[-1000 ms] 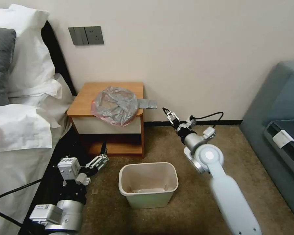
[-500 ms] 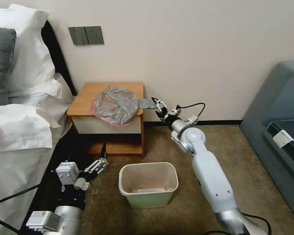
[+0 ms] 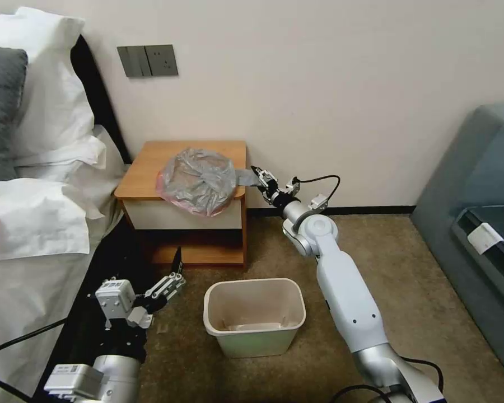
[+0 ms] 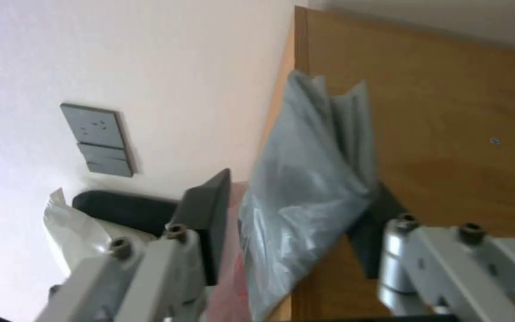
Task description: Pick up the garbage bag from the table and place it over the trash can.
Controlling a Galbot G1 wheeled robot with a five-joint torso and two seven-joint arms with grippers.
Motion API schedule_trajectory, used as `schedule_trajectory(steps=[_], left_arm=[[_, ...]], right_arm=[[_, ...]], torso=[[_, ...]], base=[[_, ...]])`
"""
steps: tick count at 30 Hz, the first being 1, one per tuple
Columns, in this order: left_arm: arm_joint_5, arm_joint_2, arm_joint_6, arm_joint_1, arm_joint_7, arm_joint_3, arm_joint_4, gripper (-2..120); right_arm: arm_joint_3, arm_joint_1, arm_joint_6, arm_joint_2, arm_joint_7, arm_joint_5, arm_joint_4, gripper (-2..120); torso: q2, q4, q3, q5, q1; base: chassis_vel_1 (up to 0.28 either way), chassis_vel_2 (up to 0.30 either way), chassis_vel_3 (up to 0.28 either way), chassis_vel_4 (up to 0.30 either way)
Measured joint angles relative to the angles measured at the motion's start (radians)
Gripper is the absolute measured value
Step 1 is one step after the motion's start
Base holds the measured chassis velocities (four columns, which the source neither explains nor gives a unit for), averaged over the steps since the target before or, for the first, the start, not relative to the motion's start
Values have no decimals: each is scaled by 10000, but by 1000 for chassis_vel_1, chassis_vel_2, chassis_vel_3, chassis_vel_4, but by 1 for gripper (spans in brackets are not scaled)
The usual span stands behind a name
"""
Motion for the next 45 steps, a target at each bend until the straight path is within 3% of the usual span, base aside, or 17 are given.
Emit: schedule_trajectory(steps=[5,7,10,12,13,19,20,21,25,28,35,45], left_arm=[[10,26,-39,-1,3,17,0,100],[38,39,-79,-2,4,25,0,100],[61,48,-115,6,3,28,0,100],[61,48,-115,6,3,28,0,100],[113,53,-149,23,4,35,0,100],[180,100,-190,-50,4,53,0,100],[206,111,-213,-127,3,84,0,100],[206,111,-213,-127,3,84,0,100],[276,104,-222,-222,32,187,0,100],[292,126,-250,-226,46,191,0,100],[516,170,-488,-237,52,146,0,100],[502,351,-548,-379,8,157,11,100]], right_arm=[[0,-42,10,18,92,-29,90,28],[25,-112,45,13,198,-26,212,16],[47,-197,93,-26,284,-18,373,7],[47,-197,93,-26,284,-18,373,7],[3,-391,144,-133,426,-12,714,0],[-416,-1578,314,-541,1271,1,2616,0],[-628,-2423,455,-811,1771,-8,3762,0],[-628,-2423,455,-811,1771,-8,3762,0],[-1162,-3986,808,-1449,2711,-382,5879,0],[-1462,-4870,861,-1820,3143,-572,6790,0],[-2092,-6376,1247,-2379,4388,-1163,7928,0],[-2100,-7740,1022,-3642,4470,-1888,8609,0]], torso=[[0,0,0,1,0],[0,0,0,0,0],[0,0,0,1,0],[0,0,0,1,0],[0,0,-1,1,0],[0,1,-1,2,0],[0,1,-2,1,0],[0,1,-2,1,0],[0,0,-3,1,-1],[1,-2,-2,1,-1],[1,0,-2,0,-1],[1,0,-2,1,0]], base=[[0,0,0,0],[0,0,0,0],[0,0,0,0],[0,0,0,0],[0,0,0,0],[0,0,0,0],[0,0,0,0],[0,0,0,0],[0,0,0,0],[0,0,0,0],[0,0,0,0],[0,0,0,0]])
